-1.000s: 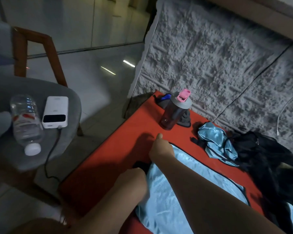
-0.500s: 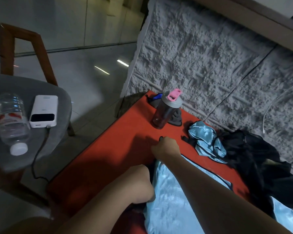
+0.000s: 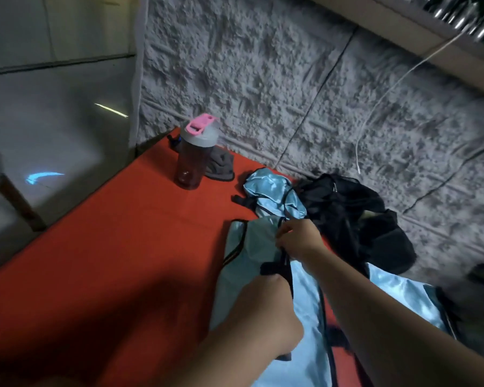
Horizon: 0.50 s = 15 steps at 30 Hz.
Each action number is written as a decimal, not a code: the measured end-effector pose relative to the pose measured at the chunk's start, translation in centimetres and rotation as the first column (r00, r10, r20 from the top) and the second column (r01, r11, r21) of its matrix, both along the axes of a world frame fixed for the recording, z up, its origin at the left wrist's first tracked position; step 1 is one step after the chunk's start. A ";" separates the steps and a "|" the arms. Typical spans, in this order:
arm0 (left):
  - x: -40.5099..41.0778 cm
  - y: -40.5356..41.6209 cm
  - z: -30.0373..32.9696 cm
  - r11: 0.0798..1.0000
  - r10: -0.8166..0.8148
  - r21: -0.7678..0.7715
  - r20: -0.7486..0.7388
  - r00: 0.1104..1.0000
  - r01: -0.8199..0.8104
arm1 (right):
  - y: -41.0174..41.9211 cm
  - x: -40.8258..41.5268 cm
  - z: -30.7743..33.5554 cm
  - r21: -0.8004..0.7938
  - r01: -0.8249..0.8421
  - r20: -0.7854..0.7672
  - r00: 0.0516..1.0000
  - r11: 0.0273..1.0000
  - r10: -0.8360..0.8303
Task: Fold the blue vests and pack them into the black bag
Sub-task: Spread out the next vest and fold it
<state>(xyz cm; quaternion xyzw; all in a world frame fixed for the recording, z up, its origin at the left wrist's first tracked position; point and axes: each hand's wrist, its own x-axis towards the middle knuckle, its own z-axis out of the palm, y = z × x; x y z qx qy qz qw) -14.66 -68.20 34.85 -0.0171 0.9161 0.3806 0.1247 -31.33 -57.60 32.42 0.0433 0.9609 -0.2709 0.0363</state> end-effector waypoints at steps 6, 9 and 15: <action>0.7 7.3 -0.8 0.979 -0.180 -0.105 -0.043 0.983 0.174 | 7.0 0.3 -2.6 -0.012 0.123 0.046 0.991 0.992 -0.122; 0.6 9.5 -1.2 0.959 -0.246 -0.145 0.009 0.969 0.245 | 9.1 0.7 -4.4 -0.022 0.156 0.039 0.987 0.987 -0.156; 0.3 11.5 -2.1 0.913 -0.371 -0.162 0.048 0.928 0.373 | 11.3 0.7 -5.6 0.077 0.152 0.012 0.988 0.985 -0.153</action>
